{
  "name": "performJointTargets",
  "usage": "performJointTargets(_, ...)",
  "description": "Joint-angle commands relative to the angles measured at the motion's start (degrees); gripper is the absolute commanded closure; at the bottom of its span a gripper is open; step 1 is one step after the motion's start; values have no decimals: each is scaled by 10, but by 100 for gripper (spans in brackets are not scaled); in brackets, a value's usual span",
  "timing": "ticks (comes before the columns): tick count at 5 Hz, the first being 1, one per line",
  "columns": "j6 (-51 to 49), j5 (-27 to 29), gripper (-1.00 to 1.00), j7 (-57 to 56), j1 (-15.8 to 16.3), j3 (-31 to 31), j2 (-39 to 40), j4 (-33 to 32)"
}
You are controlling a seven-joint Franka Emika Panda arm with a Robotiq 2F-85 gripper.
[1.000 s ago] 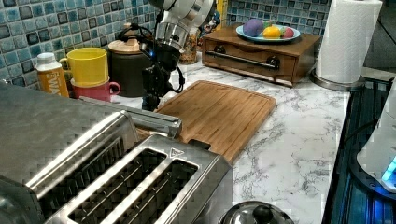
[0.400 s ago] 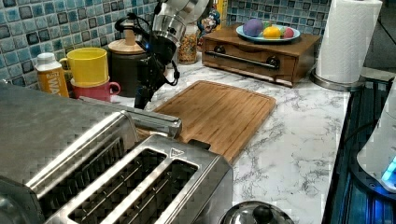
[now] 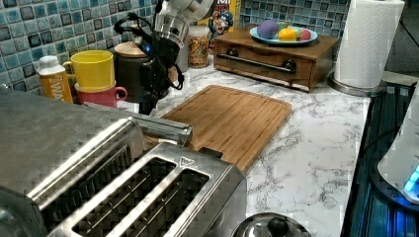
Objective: Close the oven.
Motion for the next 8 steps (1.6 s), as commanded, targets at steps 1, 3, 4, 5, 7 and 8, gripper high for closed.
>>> performJointTargets(1,-25,-15,100,86,34,19,20,108)
performJointTargets(3,-65,-17,100,98,20,35,15,125)
performJointTargets(4,-75,3,100,90,23,53,-3,114)
performJointTargets(5,-91,4,100,82,28,69,-28,115)
performJointTargets(7,-71,-35,100,104,74,86,-93,107)
performJointTargets(8,-36,-73,100,129,107,83,-122,95)
